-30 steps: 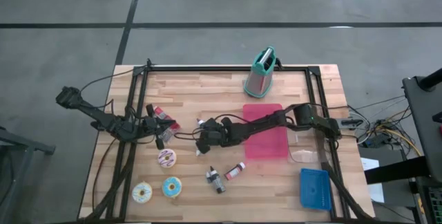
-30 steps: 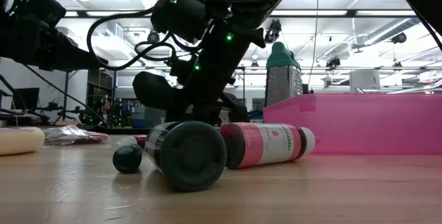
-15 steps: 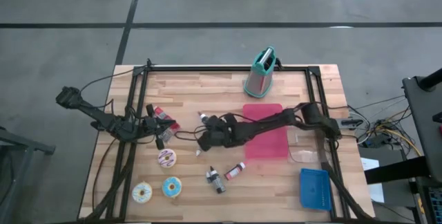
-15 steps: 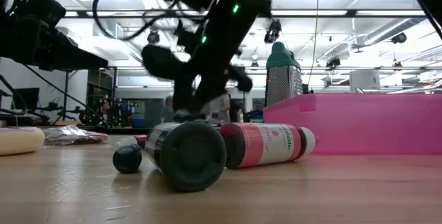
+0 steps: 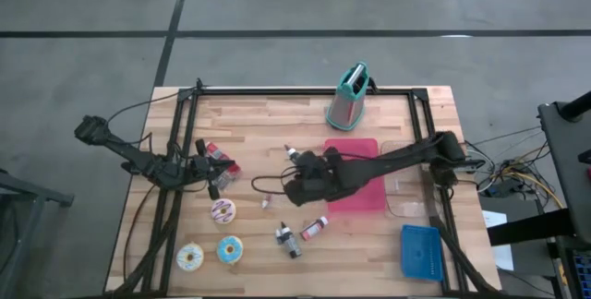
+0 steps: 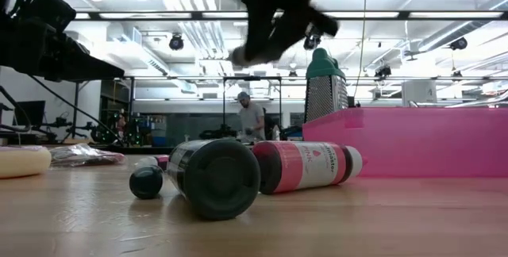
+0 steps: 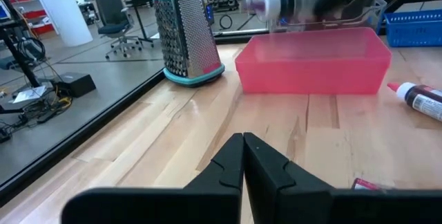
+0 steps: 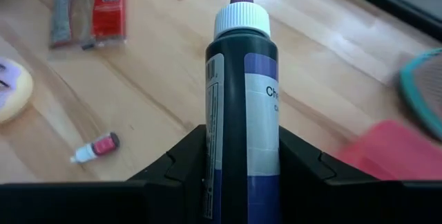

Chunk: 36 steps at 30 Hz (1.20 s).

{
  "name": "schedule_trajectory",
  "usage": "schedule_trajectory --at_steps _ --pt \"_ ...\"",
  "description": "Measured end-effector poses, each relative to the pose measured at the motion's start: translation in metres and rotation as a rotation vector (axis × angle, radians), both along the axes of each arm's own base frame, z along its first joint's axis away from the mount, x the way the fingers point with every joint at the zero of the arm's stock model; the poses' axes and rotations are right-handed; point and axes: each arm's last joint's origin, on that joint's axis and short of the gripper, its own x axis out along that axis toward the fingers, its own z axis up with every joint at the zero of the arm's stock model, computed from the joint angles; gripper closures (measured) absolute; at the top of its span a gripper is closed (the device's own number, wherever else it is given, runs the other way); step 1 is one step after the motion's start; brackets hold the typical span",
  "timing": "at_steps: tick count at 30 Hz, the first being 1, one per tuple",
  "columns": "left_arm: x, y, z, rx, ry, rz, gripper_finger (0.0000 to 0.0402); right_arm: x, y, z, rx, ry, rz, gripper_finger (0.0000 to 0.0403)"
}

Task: Pick & Place Food Item
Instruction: Put the purple food coloring bottle into the blue bin

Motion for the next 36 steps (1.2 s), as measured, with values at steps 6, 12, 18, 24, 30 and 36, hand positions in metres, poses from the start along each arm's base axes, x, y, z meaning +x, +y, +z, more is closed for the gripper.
schedule_trajectory --at_steps 6,12,18,24,30,36 --pt "0.000 0.000 0.000 0.001 0.002 0.000 0.0390 -0.029 0.010 0.033 0.039 -0.031 -0.005 0.0273" --pt "0.000 0.000 0.000 0.001 0.002 0.002 0.0390 -0.044 0.025 0.042 0.108 0.008 0.067 0.0273" --pt "0.000 0.000 0.000 0.002 0.003 0.002 0.0390 -0.063 0.039 0.041 0.163 0.055 -0.009 0.0273" --pt "0.000 0.000 0.000 0.002 0.003 0.001 0.0390 -0.079 0.059 0.039 0.216 0.034 -0.105 0.0273" --pt "0.000 0.000 0.000 0.002 0.003 0.001 0.0390 -0.100 0.085 0.038 0.264 0.008 -0.185 0.0273" --pt "0.000 0.000 0.000 0.002 0.003 0.001 0.0390 -0.128 0.114 0.037 0.388 0.071 -0.272 0.0273"
